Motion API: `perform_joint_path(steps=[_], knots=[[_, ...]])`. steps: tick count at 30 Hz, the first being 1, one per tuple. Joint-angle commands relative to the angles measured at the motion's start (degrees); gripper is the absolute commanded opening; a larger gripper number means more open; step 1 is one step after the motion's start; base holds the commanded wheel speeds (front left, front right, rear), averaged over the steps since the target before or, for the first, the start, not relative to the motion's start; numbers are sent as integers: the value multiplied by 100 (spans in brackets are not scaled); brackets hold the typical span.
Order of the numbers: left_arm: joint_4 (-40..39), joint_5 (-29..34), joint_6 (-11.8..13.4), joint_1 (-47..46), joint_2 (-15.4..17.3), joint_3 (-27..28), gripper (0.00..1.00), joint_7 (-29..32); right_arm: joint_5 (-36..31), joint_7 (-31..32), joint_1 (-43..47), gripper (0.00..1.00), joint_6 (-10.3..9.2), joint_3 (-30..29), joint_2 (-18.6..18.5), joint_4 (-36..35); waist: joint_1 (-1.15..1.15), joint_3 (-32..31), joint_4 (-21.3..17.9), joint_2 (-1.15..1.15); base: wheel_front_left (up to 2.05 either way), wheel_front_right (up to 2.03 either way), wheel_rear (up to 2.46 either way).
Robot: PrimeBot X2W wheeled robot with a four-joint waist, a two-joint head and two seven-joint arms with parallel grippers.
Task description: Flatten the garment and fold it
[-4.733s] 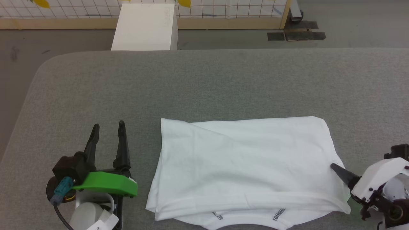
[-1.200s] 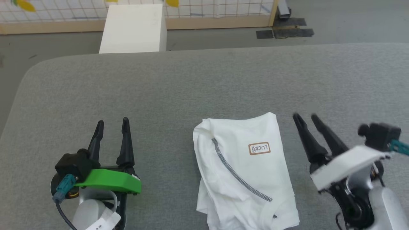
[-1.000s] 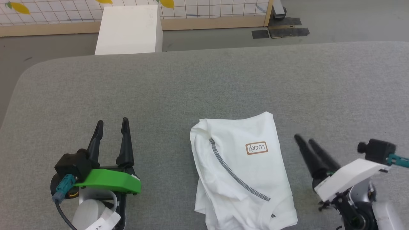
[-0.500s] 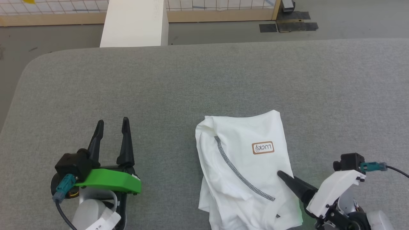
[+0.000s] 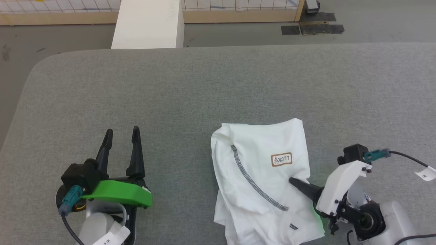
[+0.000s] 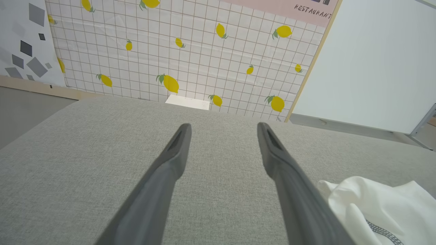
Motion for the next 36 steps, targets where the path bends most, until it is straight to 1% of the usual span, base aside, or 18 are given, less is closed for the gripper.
perform_joint_path(steps=[1,3,7,12,18,23,25,28,31,36], knots=[[5,61,-33,-15,-13,-10,100,-22,-54,19,-87,0,-8,55,24,-43,0,-12,-3,0,0,0,0],[-1,71,-30,14,-13,3,100,-22,-132,-16,-115,0,-8,79,-4,-154,0,-25,-31,0,0,0,0],[-71,97,-3,107,-13,52,100,-22,-451,-63,-205,0,-8,279,-293,-462,0,-29,-202,0,0,0,0],[-191,158,-13,126,-13,66,100,-22,-1005,11,-524,0,-8,671,-875,-763,0,67,-609,0,0,0,0],[-348,233,-31,-55,-12,19,100,-22,-1545,94,-1070,0,-8,1129,-1653,-850,0,362,-1181,0,0,0,0],[-480,356,-61,-307,69,-32,100,-22,-1765,-16,-1536,0,-8,1160,-2015,-659,0,740,-1629,0,0,0,0],[-537,405,-69,-401,140,-45,100,-22,-1853,-87,-1731,0,-8,1105,-2108,-524,0,909,-1805,0,0,0,0],[-624,483,-79,-524,289,-74,100,-14,-2163,-224,-2033,0,-8,1149,-2334,-305,0,1179,-2066,0,0,0,0],[-756,550,-86,-623,464,-92,100,97,-2335,-368,-2289,0,-8,1076,-2424,-54,0,1422,-2262,0,0,0,0],[-1069,594,-54,-759,627,-71,100,336,-2696,-713,-2720,0,-8,816,-2529,523,0,1783,-2483,0,0,0,0]])
